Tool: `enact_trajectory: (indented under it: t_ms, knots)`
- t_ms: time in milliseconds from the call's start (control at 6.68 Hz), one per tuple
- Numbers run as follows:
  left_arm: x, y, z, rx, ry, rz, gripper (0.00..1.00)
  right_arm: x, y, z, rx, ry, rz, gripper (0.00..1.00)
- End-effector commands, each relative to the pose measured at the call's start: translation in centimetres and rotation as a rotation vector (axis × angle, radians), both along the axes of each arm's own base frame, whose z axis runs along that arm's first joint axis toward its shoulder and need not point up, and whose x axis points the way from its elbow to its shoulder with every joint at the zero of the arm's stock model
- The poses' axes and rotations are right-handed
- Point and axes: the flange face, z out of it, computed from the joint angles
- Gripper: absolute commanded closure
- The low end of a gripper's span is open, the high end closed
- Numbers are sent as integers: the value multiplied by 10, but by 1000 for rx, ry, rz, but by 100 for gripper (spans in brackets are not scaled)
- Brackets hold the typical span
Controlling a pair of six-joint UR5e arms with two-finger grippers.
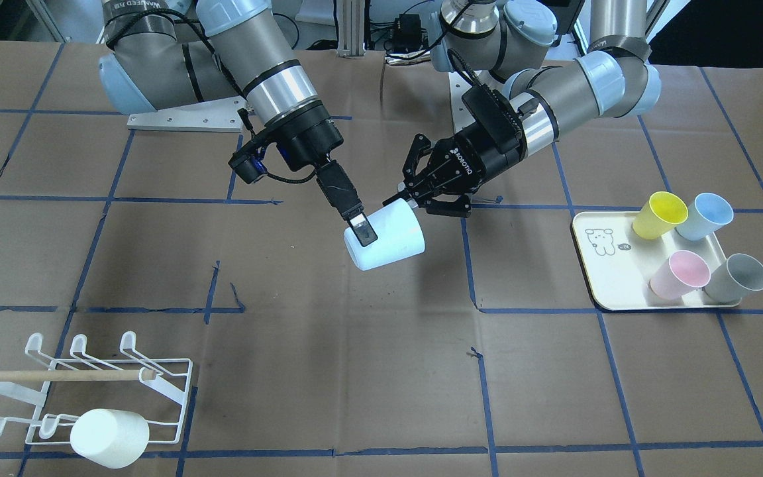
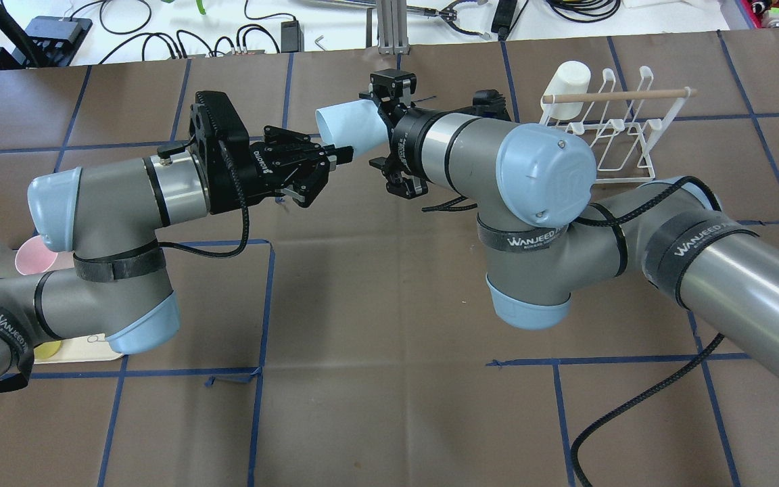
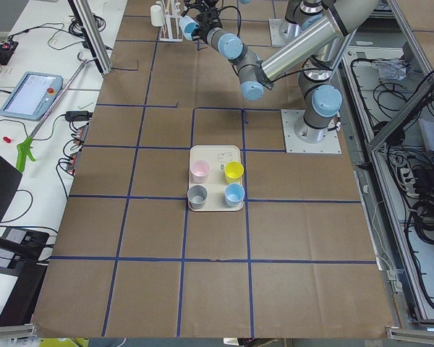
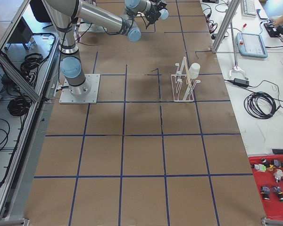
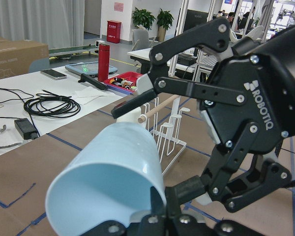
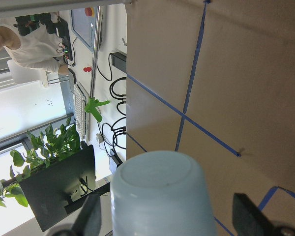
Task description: Transfer IKEA cup to right arm and place on rack
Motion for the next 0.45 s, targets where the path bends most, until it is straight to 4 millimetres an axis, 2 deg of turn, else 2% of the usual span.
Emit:
enact_trajectory:
  t_ms: [0,299]
  knots:
    - [0,0,0,0,0,0,94,3,-9,0,-5,-1,0,7]
    - [0,0,1,0,0,0,94,5,-15,-3,-2,0,0,7]
